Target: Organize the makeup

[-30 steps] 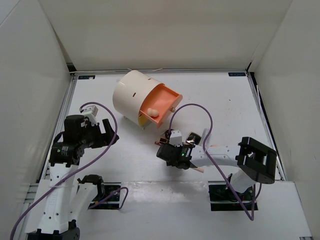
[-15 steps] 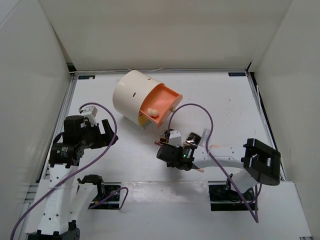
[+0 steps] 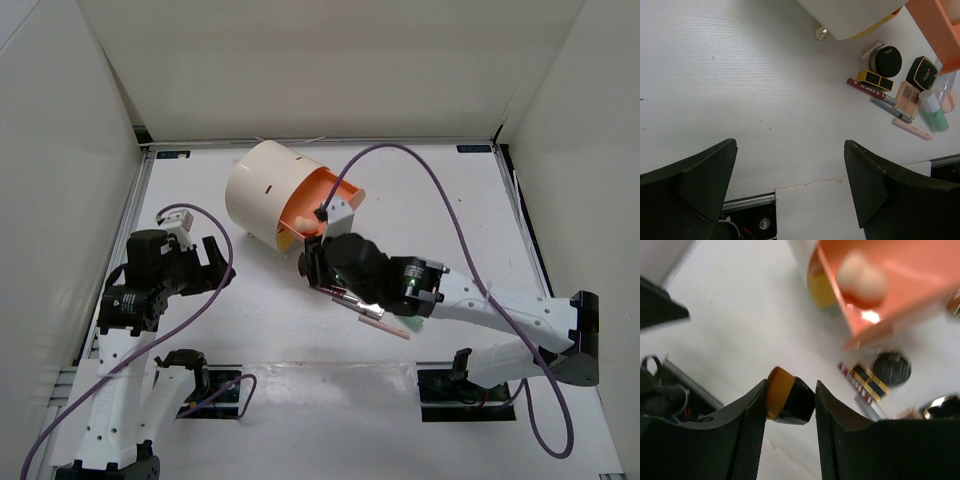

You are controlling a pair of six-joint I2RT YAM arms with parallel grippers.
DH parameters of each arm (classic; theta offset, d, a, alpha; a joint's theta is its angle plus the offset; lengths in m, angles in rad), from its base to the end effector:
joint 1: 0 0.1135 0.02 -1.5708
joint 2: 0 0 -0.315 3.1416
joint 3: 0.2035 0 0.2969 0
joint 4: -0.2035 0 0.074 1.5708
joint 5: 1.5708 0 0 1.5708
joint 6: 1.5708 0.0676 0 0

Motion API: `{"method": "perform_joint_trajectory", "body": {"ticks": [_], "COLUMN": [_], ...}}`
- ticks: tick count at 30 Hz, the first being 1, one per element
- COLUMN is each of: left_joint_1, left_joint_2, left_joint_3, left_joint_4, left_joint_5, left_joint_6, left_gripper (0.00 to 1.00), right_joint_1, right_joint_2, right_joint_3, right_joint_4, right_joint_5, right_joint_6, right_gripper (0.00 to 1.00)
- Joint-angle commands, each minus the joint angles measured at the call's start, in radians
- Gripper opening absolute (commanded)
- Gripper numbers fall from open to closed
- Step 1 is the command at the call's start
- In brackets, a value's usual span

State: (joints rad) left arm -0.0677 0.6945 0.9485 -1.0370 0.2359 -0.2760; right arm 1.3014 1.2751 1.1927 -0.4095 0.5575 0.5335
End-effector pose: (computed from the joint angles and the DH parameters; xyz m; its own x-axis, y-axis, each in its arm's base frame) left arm 0.1420 -0.0255 0.3477 -0.7401 -0.2154 -0.6371 0.0305 0.9356 -0.3518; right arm 0.1246 0.3170 0.3887 -0.4611 -0.0485 -0.8860 -0.5335 0.8130 0.2331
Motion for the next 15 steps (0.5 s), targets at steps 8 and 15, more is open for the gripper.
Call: {"method": "perform_joint_trajectory", "body": {"ticks": [8, 15], "left_joint_1": [-0.003, -0.003], "left_joint_2": [0.017, 0.011], "left_joint_3": [0.024, 0.039], "left_joint_4": [0.061, 0.071], "left_joint_5": [-0.021, -0.058], "left_joint_6": [0.017, 0.041], "left_gripper": [0.98, 0.98], "right_joint_1": [-0.319, -0.403], "right_joint_2": [0.191, 0.287], "right_joint_3": [0.249, 0.378], "right_joint_4": [0.179, 0.109], "right_joint_5": [-0.155, -0.239], "right_joint_6": [-0.346, -0.349], "right_gripper": [0.28, 0.67]}}
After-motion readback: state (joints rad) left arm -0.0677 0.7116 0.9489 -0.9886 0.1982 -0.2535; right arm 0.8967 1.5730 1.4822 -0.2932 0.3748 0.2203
